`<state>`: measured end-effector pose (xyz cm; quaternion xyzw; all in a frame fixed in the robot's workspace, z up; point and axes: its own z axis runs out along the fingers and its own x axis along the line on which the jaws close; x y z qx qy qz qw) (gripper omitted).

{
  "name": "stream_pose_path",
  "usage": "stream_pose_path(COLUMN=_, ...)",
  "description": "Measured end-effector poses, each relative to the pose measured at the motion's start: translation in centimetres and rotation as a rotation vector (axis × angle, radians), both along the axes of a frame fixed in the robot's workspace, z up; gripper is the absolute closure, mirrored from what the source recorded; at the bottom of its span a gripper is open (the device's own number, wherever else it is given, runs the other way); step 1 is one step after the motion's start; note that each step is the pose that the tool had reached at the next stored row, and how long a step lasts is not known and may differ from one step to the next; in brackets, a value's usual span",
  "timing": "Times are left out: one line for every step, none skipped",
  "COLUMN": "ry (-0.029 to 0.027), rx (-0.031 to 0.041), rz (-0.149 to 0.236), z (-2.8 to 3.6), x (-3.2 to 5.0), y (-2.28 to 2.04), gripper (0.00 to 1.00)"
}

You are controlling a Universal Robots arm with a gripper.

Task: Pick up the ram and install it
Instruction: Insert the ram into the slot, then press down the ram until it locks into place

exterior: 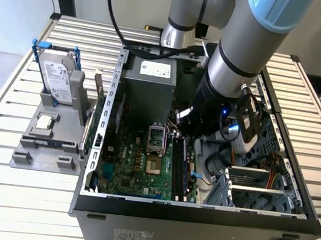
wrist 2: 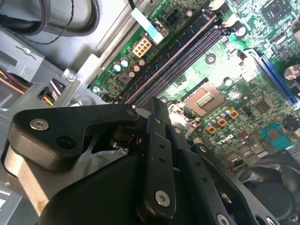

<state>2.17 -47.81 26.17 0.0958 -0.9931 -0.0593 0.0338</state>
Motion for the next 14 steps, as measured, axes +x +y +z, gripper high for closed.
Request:
stream_pose_path(ry=0.0, rx=-0.0003, rz=0.01, z=0.0, x=0.0, y=0.0, gripper=1.0)
stream_pose_path(ry=0.0, rx=-0.0007, rz=0.019, z=0.0, x=0.0, y=0.0, gripper=1.0)
stream_pose_path(ry=0.0, rx=-0.0011, rz=0.029, z=0.0, x=0.0, y=0.0, gripper=1.0)
stream_pose_path(ry=0.0, rx=-0.0015, rz=0.039, z=0.0, x=0.0, y=0.0, gripper=1.0)
stream_pose_path(ry=0.0001, rx=-0.0019, rz=0.047, z=0.0, x=0.0, y=0.0, gripper=1.0)
stream_pose_path(ry=0.0, rx=-0.0022, rz=0.057, z=0.0, x=0.0, y=0.0, gripper=1.0)
stream_pose_path(ry=0.0001, rx=-0.0025, rz=0.067, z=0.0, x=0.0, y=0.0, gripper=1.0)
stream_pose_path(ry=0.0001, rx=-0.0029, rz=0.077, z=0.0, x=0.0, y=0.0, gripper=1.0)
stream_pose_path(ry=0.0, rx=-0.0032, rz=0.085, z=0.0, x=0.0, y=0.0, gripper=1.0)
stream_pose_path(ry=0.0001, rx=-0.0035, rz=0.096, z=0.0, x=0.0, y=0.0, gripper=1.0)
stream_pose_path(ry=0.0001, rx=-0.004, rz=0.105, z=0.0, x=0.0, y=0.0, gripper=1.0)
stream_pose_path(ry=0.0001, rx=-0.0043, rz=0.114, z=0.0, x=0.0, y=0.0, gripper=1.0)
stream_pose_path(ry=0.0, rx=-0.0047, rz=0.124, z=0.0, x=0.0, y=0.0, gripper=1.0)
stream_pose_path(ry=0.0, rx=-0.0051, rz=0.134, z=0.0, x=0.0, y=0.0, gripper=1.0)
